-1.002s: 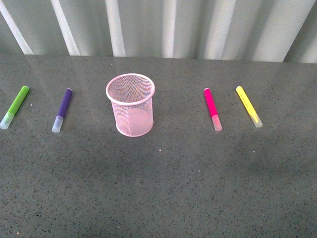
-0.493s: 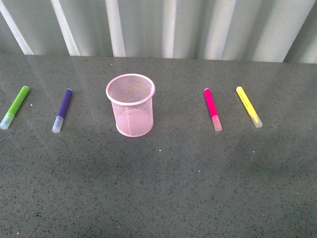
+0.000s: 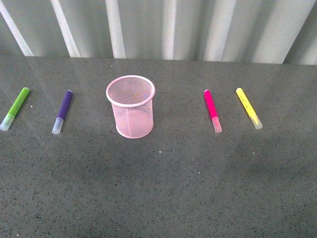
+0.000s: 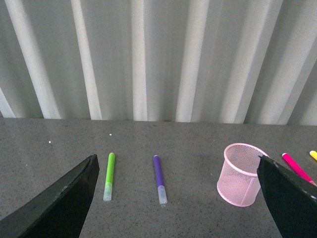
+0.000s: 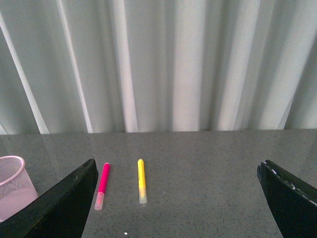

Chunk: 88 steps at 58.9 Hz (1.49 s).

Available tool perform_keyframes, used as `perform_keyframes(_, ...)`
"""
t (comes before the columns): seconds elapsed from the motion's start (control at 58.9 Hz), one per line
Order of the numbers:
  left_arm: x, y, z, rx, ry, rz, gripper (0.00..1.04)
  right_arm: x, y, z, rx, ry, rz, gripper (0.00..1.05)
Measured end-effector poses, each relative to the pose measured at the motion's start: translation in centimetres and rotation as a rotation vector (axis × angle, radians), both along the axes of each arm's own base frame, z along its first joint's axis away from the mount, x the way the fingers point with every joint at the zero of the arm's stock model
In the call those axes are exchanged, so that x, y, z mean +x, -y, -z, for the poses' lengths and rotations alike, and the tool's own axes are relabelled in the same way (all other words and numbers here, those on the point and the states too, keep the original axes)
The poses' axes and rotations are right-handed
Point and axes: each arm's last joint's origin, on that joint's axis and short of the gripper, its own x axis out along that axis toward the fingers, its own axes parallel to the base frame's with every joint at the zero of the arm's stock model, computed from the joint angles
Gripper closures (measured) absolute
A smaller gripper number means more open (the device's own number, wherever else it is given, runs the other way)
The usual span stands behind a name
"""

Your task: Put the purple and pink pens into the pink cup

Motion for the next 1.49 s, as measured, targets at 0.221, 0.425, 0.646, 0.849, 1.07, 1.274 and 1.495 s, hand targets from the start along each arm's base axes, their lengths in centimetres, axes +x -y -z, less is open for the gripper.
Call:
perform_keyframes(0.221, 0.0, 0.0, 0.0, 0.000, 0.000, 0.000, 0.07, 0.0, 0.0, 0.0, 0.000, 0.000, 0.000, 0.07)
perform_keyframes(0.425, 0.7, -0.3, 1.7, -0.180, -0.534, -0.126, 0.07, 0.0, 0.0, 0.0, 0.000, 0.000, 0.000, 0.07)
perform_keyframes(0.646, 6.0, -0.8, -1.3, -0.189, -0.513, -0.066, 0.07, 0.0, 0.0, 0.0, 0.000, 0.000, 0.000, 0.07)
perform_keyframes(0.849, 13.0, -0.6, -2.2, -0.118, -0.618, -0.010, 0.07, 0.0, 0.0, 0.0, 0.000, 0.000, 0.000, 0.07)
perform_keyframes(1.07, 18.2, 1.4, -1.6, 0.007, -0.723, 0.097, 0.07, 0.0, 0.0, 0.0, 0.000, 0.000, 0.000, 0.07)
perform_keyframes(1.274, 22.4, 2.3, -0.8, 0.044, -0.771, 0.128, 0.07, 0.0, 0.0, 0.0, 0.000, 0.000, 0.000, 0.07)
perform_keyframes(1.495, 27.1, 2.6, 2.1, 0.063, -0.890, 0.115, 0.07, 0.0, 0.0, 0.0, 0.000, 0.000, 0.000, 0.07)
